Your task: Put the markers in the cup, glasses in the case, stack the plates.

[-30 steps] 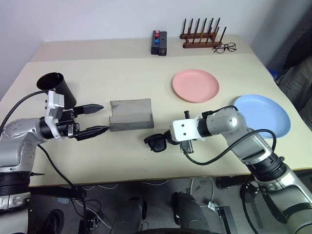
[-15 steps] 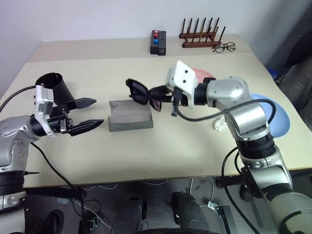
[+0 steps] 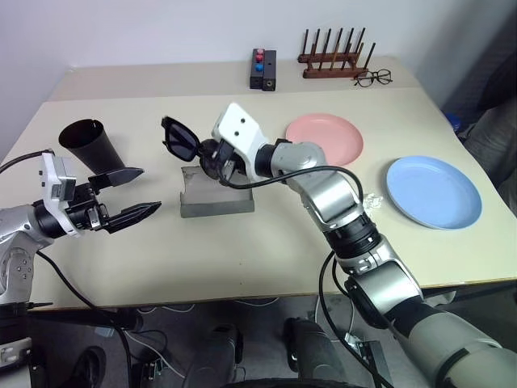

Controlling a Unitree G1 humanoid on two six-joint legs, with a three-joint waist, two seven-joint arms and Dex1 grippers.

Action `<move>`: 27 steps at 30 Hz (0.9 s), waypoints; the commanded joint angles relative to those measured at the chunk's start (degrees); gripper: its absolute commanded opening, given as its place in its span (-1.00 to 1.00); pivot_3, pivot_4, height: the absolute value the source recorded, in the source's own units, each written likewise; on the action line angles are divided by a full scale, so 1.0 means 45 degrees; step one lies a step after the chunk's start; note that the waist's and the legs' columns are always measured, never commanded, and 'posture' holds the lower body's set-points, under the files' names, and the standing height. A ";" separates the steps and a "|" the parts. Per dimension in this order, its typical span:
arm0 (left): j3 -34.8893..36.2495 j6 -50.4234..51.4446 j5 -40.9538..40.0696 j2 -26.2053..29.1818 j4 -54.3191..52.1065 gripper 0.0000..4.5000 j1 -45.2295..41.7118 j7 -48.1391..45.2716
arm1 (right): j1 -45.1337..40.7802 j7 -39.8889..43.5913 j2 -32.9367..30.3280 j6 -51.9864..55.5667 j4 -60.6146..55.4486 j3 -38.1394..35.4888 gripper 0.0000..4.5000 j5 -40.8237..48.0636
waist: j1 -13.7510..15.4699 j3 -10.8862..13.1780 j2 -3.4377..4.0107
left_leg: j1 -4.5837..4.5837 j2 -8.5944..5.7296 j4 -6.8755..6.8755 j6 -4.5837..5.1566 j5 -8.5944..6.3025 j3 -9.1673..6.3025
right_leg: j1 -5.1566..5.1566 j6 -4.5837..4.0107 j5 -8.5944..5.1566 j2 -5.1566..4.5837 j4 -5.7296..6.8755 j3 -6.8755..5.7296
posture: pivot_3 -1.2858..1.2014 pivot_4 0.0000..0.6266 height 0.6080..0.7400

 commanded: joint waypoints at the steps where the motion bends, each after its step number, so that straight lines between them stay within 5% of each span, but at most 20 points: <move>1: 0.0489 -0.0199 -0.0166 0.0154 -0.0482 1.00 0.0129 0.0094 | -0.0071 0.0012 -0.0100 -0.0616 0.0306 0.0238 -1.00 -0.0436 | -0.0020 0.0001 0.0001 | -0.0001 0.0003 -0.0001 -0.0001 0.0000 0.0000 | -0.0001 0.0000 0.0000 0.0003 0.0000 0.0001 | 0.03 -0.52 1.00; 27: 0.0529 -0.0219 -0.0111 0.0168 -0.0650 1.00 0.0249 0.0333 | -0.0269 0.0182 -0.0137 0.0307 0.1439 0.1742 -1.00 -0.2651 | -0.0296 0.0002 0.0004 | -0.0006 0.0025 -0.0004 -0.0002 0.0000 0.0000 | -0.0007 -0.0001 0.0000 0.0030 -0.0004 0.0008 | 0.03 -0.52 1.00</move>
